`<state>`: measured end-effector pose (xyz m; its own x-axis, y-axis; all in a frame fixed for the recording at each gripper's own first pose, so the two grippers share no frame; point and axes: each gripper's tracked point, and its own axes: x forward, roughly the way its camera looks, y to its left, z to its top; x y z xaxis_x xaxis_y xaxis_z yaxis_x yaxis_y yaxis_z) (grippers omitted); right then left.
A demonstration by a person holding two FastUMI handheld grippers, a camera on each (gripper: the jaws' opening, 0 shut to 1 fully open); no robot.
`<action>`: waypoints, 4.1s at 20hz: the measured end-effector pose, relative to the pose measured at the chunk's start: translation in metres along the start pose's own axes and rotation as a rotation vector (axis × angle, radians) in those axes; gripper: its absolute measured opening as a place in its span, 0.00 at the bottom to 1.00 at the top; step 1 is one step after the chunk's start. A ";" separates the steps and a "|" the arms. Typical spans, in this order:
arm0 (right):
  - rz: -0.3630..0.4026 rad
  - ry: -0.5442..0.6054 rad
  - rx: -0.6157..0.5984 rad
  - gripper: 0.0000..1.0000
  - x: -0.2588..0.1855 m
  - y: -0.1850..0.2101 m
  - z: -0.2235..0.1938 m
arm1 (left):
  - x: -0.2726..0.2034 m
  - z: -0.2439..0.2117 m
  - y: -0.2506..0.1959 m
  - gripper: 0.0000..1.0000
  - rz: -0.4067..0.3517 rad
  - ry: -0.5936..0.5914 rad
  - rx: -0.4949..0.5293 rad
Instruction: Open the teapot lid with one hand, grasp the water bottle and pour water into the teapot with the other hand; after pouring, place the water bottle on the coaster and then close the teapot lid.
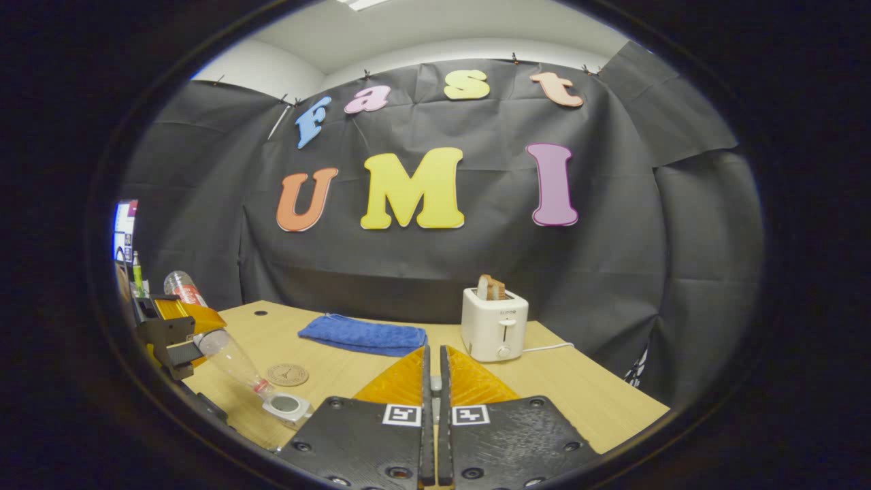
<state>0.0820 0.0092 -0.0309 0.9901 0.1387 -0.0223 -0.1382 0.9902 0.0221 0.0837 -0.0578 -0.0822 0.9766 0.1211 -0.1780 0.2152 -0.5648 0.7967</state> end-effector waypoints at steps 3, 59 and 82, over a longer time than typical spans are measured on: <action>-0.001 -0.002 -0.004 0.02 0.000 0.000 0.001 | -0.001 0.001 0.000 0.75 0.006 -0.001 0.001; -0.015 0.020 -0.059 0.02 0.011 0.011 -0.017 | 0.138 0.044 -0.004 0.77 -0.123 -0.283 -2.232; 0.026 0.034 -0.073 0.02 0.014 0.035 -0.027 | 0.092 0.027 0.016 0.94 -0.113 -0.293 -2.130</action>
<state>0.0901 0.0464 -0.0571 0.9849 0.1637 -0.0565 -0.1666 0.9848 -0.0501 0.1773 -0.0779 -0.1017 0.9791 -0.1344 -0.1527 0.1376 0.9904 0.0106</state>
